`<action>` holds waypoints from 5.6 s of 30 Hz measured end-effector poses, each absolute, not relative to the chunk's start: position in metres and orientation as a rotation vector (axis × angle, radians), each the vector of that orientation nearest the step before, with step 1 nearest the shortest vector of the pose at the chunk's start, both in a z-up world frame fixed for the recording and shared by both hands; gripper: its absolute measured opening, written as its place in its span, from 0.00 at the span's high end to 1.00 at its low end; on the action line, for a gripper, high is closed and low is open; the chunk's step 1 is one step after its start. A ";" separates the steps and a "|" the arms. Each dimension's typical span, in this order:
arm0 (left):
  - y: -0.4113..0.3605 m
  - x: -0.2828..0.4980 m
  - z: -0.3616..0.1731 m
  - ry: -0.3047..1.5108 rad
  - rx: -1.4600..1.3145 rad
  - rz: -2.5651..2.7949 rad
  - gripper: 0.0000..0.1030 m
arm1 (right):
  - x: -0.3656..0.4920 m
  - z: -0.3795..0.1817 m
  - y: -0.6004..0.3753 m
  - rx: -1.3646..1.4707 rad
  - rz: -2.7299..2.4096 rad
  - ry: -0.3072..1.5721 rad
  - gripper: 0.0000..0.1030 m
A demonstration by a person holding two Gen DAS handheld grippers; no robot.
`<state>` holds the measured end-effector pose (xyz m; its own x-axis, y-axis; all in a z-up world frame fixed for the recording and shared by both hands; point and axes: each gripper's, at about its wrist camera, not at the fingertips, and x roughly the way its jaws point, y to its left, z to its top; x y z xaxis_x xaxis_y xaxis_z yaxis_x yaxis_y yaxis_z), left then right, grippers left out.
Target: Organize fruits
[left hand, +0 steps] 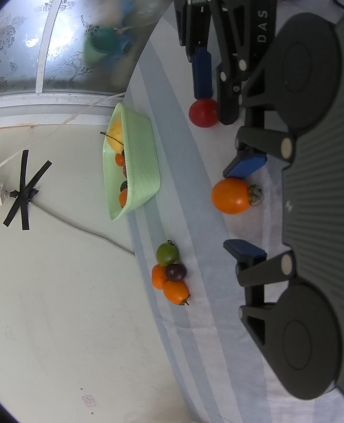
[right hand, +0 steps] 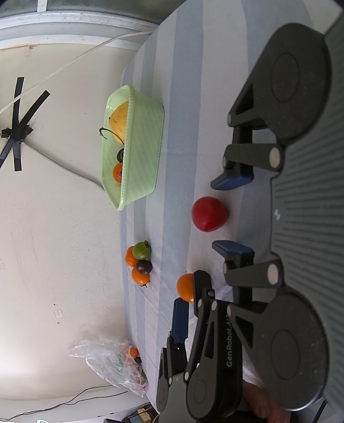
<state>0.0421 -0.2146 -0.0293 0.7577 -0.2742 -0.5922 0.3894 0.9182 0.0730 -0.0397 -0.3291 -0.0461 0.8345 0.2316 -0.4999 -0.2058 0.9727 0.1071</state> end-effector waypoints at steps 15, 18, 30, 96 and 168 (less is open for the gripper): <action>-0.207 0.037 -0.028 0.617 0.186 -0.406 0.72 | -0.042 -0.046 -0.317 0.012 0.220 0.533 0.75; -0.183 0.029 -0.027 0.627 0.125 -0.399 0.72 | -0.045 -0.046 -0.304 -0.017 0.247 0.532 0.76; -0.143 0.011 -0.027 0.619 0.073 -0.348 0.70 | -0.039 -0.047 -0.284 -0.008 0.292 0.537 0.75; -0.142 0.027 -0.032 0.687 0.078 -0.196 0.08 | -0.038 -0.048 -0.282 -0.013 0.289 0.538 0.42; -0.258 0.212 0.033 0.762 -0.130 -0.648 0.71 | 0.066 -0.009 -0.367 -0.013 0.125 0.307 0.69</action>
